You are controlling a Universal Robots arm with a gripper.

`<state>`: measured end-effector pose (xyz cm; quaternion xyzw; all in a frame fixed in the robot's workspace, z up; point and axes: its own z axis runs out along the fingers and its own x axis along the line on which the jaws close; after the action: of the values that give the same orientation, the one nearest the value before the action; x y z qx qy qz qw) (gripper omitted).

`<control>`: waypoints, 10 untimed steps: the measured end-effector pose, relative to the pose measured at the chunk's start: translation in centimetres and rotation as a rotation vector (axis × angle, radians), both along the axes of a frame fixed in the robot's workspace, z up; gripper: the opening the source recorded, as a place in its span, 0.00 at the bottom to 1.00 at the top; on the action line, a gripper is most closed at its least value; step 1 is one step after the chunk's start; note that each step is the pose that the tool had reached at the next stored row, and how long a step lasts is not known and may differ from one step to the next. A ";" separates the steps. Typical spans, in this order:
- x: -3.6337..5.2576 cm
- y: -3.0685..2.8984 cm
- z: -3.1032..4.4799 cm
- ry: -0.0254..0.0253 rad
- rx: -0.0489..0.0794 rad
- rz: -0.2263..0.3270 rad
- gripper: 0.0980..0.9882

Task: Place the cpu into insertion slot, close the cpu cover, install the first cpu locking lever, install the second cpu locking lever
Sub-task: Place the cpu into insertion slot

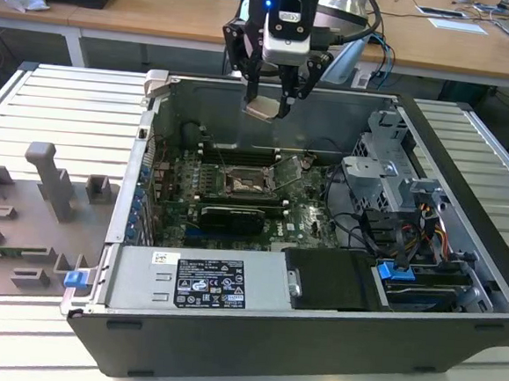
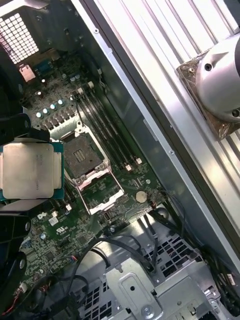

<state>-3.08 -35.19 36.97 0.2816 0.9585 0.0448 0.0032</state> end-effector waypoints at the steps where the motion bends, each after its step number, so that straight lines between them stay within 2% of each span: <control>1: 0.00 0.00 -0.01 0.0000 0.000 -0.006 0.49; 10: 0.00 0.00 -0.04 0.0000 0.000 -0.073 0.49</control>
<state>-3.08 -35.19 36.93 0.3162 0.9476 0.0447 0.0049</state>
